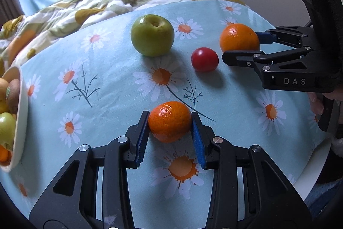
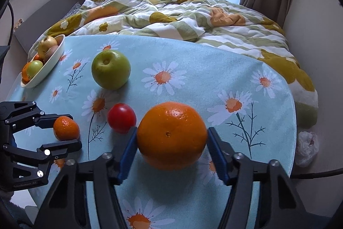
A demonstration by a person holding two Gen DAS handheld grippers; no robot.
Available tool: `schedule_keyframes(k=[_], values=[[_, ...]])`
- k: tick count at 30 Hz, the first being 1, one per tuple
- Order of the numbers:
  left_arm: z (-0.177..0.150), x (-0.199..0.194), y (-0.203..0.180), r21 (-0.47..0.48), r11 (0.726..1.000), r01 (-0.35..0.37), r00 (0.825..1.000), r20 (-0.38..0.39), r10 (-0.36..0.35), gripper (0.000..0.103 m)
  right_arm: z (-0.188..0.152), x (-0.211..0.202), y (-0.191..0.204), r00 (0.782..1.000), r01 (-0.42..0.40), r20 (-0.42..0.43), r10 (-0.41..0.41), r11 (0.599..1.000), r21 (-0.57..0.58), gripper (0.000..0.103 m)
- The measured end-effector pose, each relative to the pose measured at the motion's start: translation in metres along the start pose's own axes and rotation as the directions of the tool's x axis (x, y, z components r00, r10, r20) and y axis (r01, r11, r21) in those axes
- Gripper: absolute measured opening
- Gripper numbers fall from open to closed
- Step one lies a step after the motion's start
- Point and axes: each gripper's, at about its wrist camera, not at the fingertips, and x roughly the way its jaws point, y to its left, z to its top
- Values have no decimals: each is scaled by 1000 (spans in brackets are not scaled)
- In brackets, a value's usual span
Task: Organize fruits
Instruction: 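Grasp a mandarin with the left tool while the right tool grasps the other large orange, then place the mandarin in the bowl with the left tool while the right tool carries the orange over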
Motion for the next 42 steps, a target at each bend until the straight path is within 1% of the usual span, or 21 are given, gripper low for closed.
schedule_keyframes(k=[2,5,9,14,19,23,31,36,42], values=[[0,-3,2,-13,1000,-4,1000,7,4,43,0,0,3,1000,4,0,-4,1000,-13,56],[-1,-10,5,-29,1000,-11,1000,19,12,43,1,-3,5,1000,-11,-4,11,1000,-5,56],[1,-22,10,-51,999,-19,999,38,21,43,4,-14,8,1000,-10,6,10,1000,6,56],[6,-46,21,-91,995,-34,996,73,41,43,13,-33,14,1000,-12,17,11,1000,28,56],[9,-76,40,-160,986,-40,992,112,58,43,23,-53,28,1000,-22,21,21,999,46,56],[7,-101,60,-191,980,-50,986,149,79,43,32,-65,52,999,-25,28,24,999,41,56],[-6,-142,115,-212,976,-54,981,173,92,43,58,-79,111,998,-46,49,45,998,37,56],[-16,-161,154,-221,973,-61,979,178,102,43,76,-78,154,996,-66,64,65,998,23,56],[-27,-172,206,-238,969,-64,978,178,108,44,95,-68,204,993,-87,77,86,996,13,56]])
